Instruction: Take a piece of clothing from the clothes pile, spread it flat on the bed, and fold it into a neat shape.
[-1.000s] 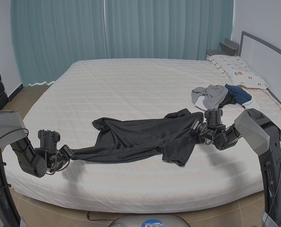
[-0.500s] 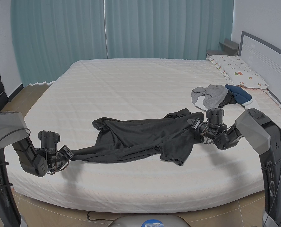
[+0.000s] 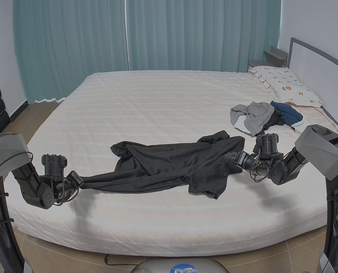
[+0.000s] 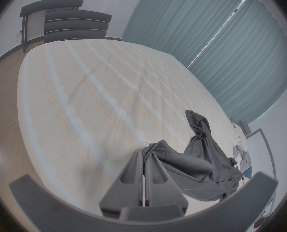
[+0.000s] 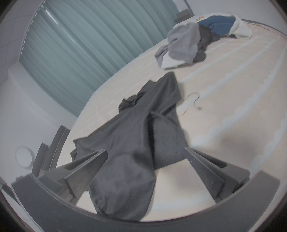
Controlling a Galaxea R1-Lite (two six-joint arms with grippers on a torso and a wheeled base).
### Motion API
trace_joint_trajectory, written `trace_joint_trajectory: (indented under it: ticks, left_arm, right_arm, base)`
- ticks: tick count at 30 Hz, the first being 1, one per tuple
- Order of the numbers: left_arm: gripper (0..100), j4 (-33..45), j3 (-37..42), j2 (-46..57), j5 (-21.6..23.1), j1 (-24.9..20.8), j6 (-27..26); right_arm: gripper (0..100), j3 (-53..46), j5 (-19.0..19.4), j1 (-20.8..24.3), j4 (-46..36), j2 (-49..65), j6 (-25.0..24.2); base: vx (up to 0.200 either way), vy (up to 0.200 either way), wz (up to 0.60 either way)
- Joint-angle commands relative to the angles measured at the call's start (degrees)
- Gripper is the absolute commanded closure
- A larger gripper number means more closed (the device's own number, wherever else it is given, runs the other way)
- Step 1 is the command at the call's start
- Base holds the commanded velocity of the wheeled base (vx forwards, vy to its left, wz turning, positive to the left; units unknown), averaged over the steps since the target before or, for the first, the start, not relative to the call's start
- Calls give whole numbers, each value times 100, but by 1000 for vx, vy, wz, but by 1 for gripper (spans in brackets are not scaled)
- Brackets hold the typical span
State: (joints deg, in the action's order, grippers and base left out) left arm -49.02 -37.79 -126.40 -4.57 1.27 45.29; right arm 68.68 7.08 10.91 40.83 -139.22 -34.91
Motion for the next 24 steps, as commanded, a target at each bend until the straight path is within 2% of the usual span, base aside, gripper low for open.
trace_joint_trajectory:
  ticks: [1, 9, 15, 24]
  left_arm:
    - [100, -38, -132, -42, 18, 172, 42]
    - [100, -46, -378, -297, 18, 365, 147]
    - [100, -46, -501, -323, 18, 532, 156]
    - [100, -46, -572, -508, 18, 568, 147]
  right_arm:
    - [0, -118, 21, 219, -13, -97, 81]
    - [0, -470, 56, 596, 31, -167, 99]
    - [0, -487, 92, 702, 48, -167, 81]
    - [0, -479, 92, 992, 57, -185, 20]
  base:
    - [0, 0, 0]
    - [0, 0, 0]
    - [0, 0, 0]
    - [0, 0, 0]
